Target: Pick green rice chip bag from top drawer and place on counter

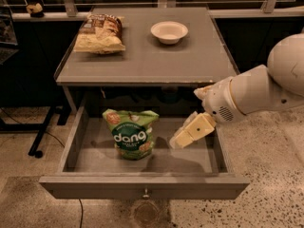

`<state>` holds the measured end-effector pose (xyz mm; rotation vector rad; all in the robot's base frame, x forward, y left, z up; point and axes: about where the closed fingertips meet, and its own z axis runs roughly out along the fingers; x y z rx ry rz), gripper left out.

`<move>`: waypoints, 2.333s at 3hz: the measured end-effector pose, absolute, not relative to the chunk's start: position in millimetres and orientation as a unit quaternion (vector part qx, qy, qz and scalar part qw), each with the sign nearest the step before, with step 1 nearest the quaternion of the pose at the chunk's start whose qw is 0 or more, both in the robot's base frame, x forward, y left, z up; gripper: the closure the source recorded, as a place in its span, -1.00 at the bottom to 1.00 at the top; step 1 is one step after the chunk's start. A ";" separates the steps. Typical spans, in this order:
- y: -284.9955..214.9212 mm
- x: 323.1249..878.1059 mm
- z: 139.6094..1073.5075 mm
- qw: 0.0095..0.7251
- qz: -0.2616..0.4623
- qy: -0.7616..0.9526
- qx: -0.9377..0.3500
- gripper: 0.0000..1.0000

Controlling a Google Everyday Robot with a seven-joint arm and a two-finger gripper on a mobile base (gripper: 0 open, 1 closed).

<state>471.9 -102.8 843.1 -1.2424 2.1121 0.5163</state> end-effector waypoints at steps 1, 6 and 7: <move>-99.5 488.0 821.2 0.318 0.211 0.801 -0.461 -1.00; -40.3 530.8 755.7 0.274 0.286 0.784 -0.478 -1.00; -35.6 531.3 752.9 0.273 0.292 0.783 -0.477 -1.00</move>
Offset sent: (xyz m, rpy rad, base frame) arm 0.0478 0.0165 -0.0713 0.0843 0.0746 -0.0051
